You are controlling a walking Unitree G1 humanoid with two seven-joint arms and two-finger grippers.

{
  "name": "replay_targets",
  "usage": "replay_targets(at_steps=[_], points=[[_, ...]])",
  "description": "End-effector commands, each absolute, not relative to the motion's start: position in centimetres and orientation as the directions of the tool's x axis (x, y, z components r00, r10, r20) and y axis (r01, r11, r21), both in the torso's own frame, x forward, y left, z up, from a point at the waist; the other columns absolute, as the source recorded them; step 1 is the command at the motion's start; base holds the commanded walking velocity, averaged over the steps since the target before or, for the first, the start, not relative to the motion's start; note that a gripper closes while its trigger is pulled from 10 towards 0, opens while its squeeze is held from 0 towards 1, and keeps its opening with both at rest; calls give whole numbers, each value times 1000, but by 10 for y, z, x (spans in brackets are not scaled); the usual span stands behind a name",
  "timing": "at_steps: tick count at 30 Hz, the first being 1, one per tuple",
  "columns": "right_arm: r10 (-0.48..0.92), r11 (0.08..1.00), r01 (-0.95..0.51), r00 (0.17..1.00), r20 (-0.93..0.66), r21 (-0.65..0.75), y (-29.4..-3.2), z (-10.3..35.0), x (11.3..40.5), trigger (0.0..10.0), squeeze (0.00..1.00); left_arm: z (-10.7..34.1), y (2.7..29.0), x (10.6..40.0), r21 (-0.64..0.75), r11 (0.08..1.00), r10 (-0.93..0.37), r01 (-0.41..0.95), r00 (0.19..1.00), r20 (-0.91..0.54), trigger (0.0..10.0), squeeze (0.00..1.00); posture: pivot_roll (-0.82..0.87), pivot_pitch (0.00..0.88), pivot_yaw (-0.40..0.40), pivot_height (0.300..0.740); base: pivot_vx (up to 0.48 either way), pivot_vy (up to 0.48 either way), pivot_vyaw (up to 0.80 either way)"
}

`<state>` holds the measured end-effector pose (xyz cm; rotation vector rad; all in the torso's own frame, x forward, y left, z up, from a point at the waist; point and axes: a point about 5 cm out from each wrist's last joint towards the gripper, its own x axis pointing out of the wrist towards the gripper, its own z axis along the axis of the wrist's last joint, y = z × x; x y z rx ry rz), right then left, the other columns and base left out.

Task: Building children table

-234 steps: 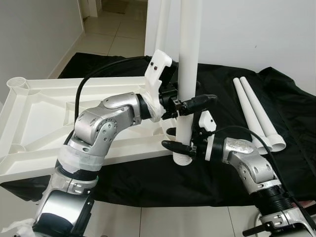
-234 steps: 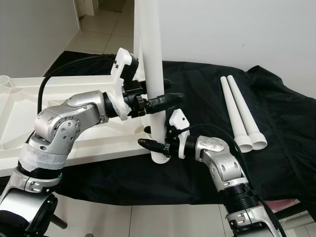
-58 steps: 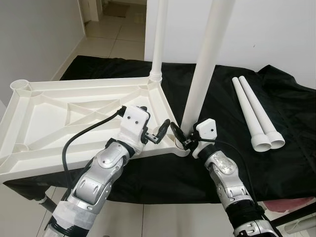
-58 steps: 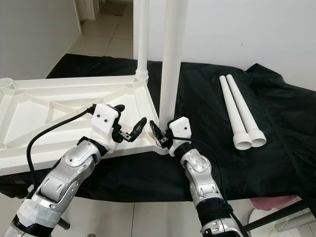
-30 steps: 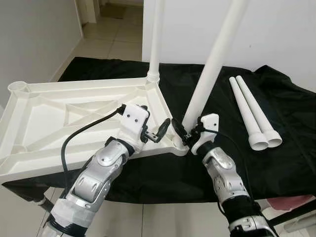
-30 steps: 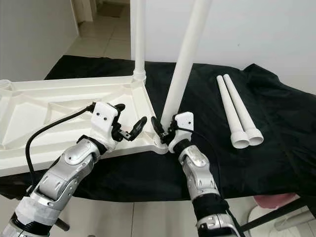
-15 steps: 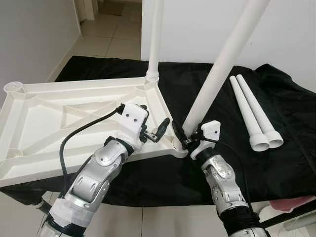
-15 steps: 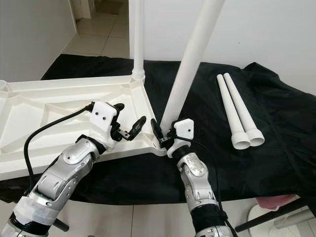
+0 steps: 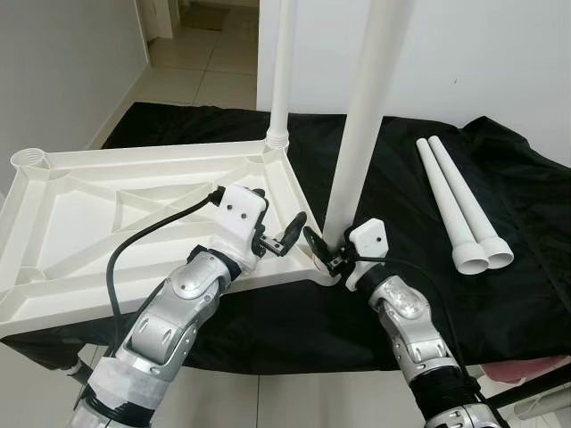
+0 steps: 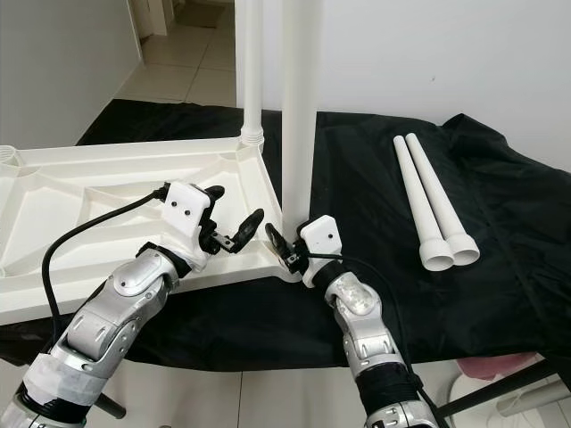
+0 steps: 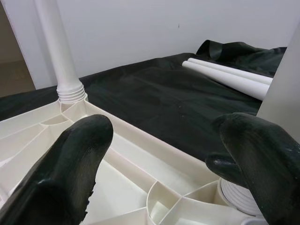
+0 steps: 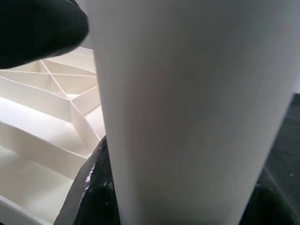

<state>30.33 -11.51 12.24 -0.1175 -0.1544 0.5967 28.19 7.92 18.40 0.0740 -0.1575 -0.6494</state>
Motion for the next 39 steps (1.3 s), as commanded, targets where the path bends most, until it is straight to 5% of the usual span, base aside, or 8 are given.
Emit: replay_targets(at_steps=[1, 21, 31, 39], points=[[545, 834, -547, 837, -50, -72, -124, 92, 299, 10000, 0, 188, 70, 275, 150, 679, -734, 719, 670, 108, 10000, 0, 39, 0, -42, 740, 0, 0, 0], [453, 890, -439, 882, -132, 120, -131, 79, 304, 10000, 0, 188, 72, 275, 158, 673, -739, 723, 666, 101, 10000, 0, 41, 0, -37, 740, 0, 0, 0], [436, 900, -432, 896, -80, 61, -125, 87, 302, 10000, 0, 188, 72, 274, 153, 677, -736, 720, 670, 102, 10000, 0, 43, 0, -41, 740, 0, 0, 0], [176, 981, -175, 984, -5, 78, -110, 103, 303, 10000, 0, 187, 72, 273, 148, 678, -734, 720, 672, 100, 10000, 0, 45, 2, -50, 740, 0, 0, 0]])
